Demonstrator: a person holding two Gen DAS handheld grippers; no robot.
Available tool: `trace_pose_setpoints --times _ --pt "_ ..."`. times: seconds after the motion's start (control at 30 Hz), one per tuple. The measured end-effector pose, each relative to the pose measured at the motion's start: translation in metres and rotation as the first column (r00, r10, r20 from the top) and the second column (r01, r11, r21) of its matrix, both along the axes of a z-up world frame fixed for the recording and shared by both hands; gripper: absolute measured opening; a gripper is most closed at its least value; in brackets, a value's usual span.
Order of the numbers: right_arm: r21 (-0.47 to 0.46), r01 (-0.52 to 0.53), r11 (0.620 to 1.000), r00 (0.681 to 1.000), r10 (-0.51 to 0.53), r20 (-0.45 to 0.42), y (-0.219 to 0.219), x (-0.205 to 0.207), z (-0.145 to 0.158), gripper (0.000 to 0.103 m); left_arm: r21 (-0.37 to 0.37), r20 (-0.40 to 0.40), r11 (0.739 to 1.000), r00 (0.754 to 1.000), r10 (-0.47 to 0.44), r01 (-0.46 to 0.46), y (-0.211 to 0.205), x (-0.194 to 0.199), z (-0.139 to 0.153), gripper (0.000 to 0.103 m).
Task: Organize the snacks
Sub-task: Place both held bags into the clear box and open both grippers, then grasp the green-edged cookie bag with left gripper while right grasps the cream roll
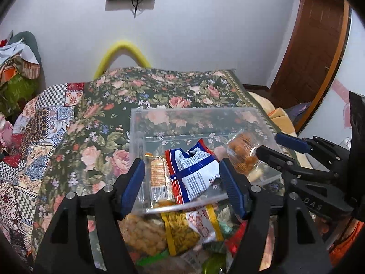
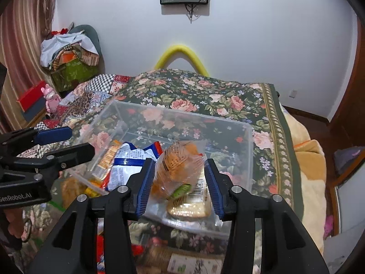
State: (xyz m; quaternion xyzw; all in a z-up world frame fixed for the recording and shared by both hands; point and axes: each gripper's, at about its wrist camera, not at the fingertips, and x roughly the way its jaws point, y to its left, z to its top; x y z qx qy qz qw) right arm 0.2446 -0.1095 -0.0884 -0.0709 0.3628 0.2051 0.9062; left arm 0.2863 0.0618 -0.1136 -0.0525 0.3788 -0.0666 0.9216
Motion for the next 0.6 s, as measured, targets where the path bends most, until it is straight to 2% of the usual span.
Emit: trace_pose_setpoints --times 0.2,0.3,0.43,0.6 --pt "0.002 0.003 1.0 0.998 -0.003 0.061 -0.008 -0.027 0.022 0.061 0.021 0.045 1.0 0.999 0.007 -0.008 0.006 -0.035 0.02 0.074" --pt "-0.005 0.0 1.0 0.997 0.001 0.082 -0.011 -0.043 0.028 0.064 0.037 0.058 0.999 0.998 0.011 -0.014 0.009 -0.052 0.025 0.081" --pt "-0.013 -0.005 1.0 0.996 0.006 0.085 -0.014 -0.062 0.028 0.071 0.044 0.048 0.999 0.999 0.018 -0.02 0.015 -0.074 0.023 0.088" --pt "-0.024 -0.005 1.0 0.999 0.006 0.048 -0.014 -0.08 0.015 0.072 0.051 0.011 0.998 0.999 0.03 -0.031 0.024 -0.095 0.009 0.09"
